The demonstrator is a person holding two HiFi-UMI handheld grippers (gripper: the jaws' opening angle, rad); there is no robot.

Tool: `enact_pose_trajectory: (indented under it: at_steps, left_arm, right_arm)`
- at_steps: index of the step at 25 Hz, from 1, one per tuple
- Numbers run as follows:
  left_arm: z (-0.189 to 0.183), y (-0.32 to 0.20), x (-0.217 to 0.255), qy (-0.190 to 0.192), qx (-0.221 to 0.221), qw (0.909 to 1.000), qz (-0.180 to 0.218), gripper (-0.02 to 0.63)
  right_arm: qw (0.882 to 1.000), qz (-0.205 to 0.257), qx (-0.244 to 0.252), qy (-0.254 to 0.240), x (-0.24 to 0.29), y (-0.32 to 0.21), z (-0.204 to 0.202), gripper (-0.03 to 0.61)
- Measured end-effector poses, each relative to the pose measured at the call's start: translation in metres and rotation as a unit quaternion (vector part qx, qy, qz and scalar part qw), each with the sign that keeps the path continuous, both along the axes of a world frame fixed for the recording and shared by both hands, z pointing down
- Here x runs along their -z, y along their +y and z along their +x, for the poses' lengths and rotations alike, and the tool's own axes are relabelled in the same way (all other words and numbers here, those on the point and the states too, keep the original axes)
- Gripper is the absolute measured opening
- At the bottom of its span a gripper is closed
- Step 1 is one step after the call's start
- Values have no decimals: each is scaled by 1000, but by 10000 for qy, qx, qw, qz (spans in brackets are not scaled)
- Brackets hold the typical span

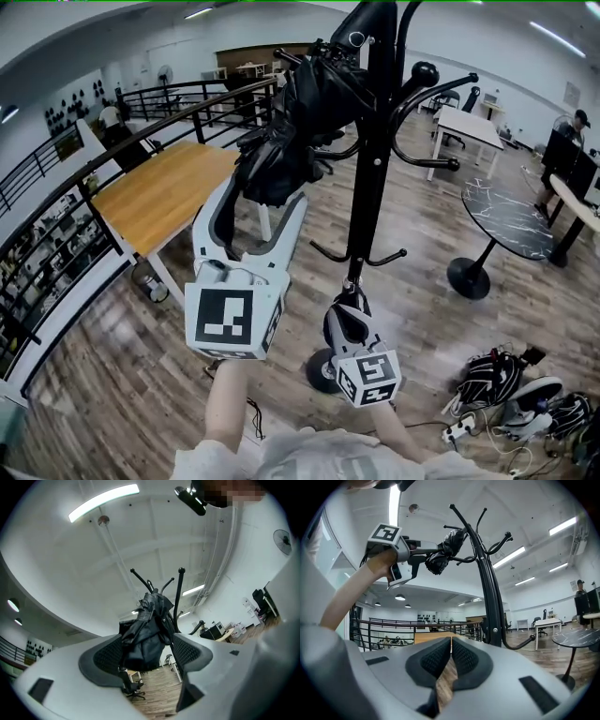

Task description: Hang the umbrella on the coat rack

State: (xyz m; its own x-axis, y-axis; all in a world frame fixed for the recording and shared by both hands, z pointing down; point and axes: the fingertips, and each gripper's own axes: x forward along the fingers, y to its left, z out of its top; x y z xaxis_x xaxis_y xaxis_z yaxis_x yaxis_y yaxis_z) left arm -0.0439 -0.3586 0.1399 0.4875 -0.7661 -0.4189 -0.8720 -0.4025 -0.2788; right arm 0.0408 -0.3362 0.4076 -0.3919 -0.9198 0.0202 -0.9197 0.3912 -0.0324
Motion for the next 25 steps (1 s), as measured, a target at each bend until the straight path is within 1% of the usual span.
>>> enact_pose_trajectory:
  at_steps: [2, 5, 7, 10, 12, 13, 14, 15, 16, 17, 20, 22, 25]
  left_arm:
    - [-4, 4, -18, 60, -36, 10000, -10, 323]
    - [-7, 6, -51, -8, -53, 10000, -81, 322]
    - [-10, 6, -75, 76, -71, 9996, -259, 322]
    - [-17, 8, -117, 427, -17, 9970, -648, 322]
    - [-19, 9, -150, 529, 7, 9945, -907, 322]
    - [-21, 11, -165, 552, 51, 9937, -970, 318]
    - [-24, 13, -178, 555, 139, 9934, -994, 280]
    - [-28, 15, -190, 542, 254, 9931, -1013, 213]
    - [-31, 17, -201, 530, 356, 9923, -1060, 166]
    - [-34, 18, -211, 542, 413, 9911, -1144, 132]
    - [-34, 20, -237, 607, 330, 9874, -1421, 98]
    - [-30, 21, -255, 548, 315, 9855, -1573, 60]
    - [-28, 20, -277, 504, 353, 9819, -1794, 44]
  right_arm:
    - [10000, -11, -27, -20, -4, 1, 2, 31]
    - [10000, 4, -71, -35, -7, 1, 5, 31]
    - [9999, 22, -109, -37, -6, 1, 7, 31]
    - [9999, 33, -154, -1, -6, 1, 10, 31]
    - [9998, 65, -182, 62, -7, 2, 12, 31]
    - [9997, 86, -202, 99, -8, 3, 13, 31]
    - [9996, 103, -220, 136, -9, 5, 13, 31]
    - [9995, 112, -233, 168, -10, 7, 14, 31]
    - [9995, 111, -245, 192, -12, 8, 15, 31]
    - [9994, 102, -260, 203, -13, 9, 16, 31]
    - [9992, 53, -334, 190, -18, 11, 20, 31]
    - [9991, 2, -373, 187, -25, 14, 21, 31]
    - [9991, -90, -376, 187, -35, 18, 19, 31]
